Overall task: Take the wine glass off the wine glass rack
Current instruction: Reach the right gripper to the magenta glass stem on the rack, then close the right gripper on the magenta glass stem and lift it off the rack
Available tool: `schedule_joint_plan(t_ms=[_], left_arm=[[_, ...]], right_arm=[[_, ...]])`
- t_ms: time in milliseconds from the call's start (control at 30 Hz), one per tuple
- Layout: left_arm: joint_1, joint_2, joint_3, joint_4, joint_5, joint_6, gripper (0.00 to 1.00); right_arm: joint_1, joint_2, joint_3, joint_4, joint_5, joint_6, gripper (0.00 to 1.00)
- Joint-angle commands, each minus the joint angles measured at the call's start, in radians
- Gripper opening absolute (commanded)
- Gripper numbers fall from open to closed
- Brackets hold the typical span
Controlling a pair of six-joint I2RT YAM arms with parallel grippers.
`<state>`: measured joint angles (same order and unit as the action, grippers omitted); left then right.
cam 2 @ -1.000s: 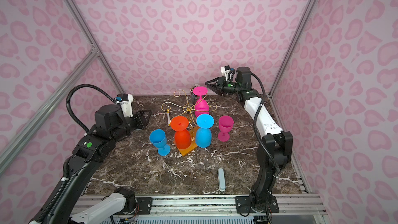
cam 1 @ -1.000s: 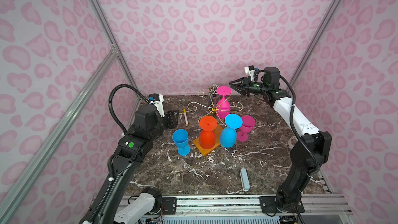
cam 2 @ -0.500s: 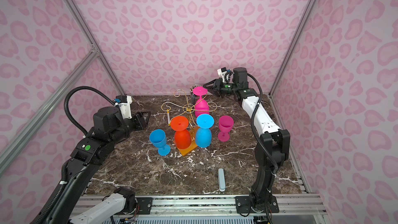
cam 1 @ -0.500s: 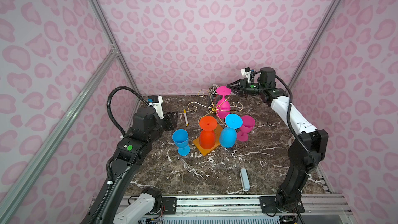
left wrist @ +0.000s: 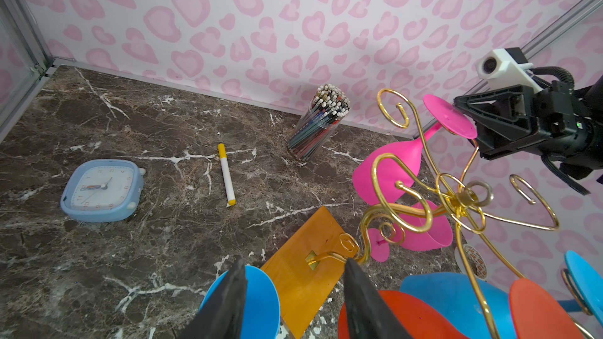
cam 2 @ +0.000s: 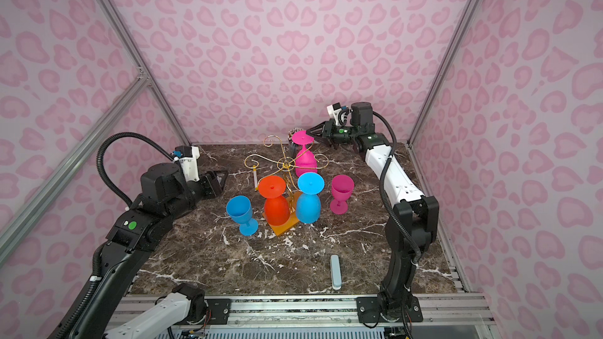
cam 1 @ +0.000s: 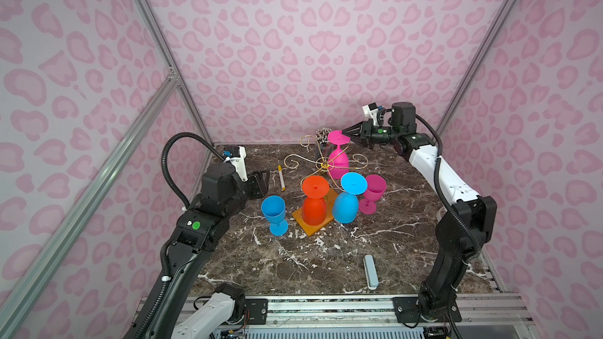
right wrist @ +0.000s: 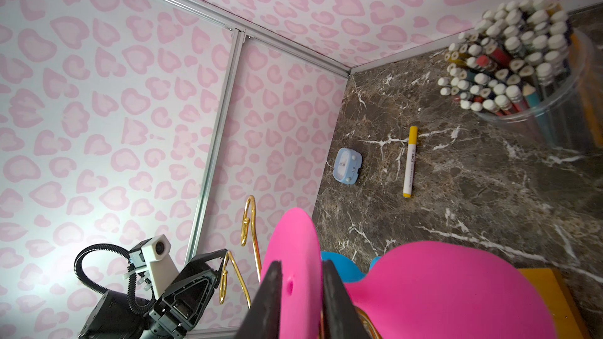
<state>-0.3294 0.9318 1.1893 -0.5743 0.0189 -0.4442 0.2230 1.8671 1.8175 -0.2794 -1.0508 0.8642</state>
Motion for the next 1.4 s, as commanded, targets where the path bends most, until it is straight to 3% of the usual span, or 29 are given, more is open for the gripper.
schedule_joint_plan(t_ms=[0, 667, 1367], left_arm=[[0.000, -0.011, -0.005, 0.022, -0.007, -0.004, 0.50], [0.001, -0.026, -0.009, 0.018, -0.009, -0.008, 0.51], [0.001, -0.033, -0.008, 0.012, -0.004, -0.008, 0.51]], right_arm=[[0.005, 0.012, 0.011, 0.007, -0.008, -0.014, 0.21], [0.009, 0.003, 0.009, 0.010, -0.003, -0.001, 0.00], [-0.013, -0.052, -0.045, 0.103, -0.008, 0.093, 0.00]])
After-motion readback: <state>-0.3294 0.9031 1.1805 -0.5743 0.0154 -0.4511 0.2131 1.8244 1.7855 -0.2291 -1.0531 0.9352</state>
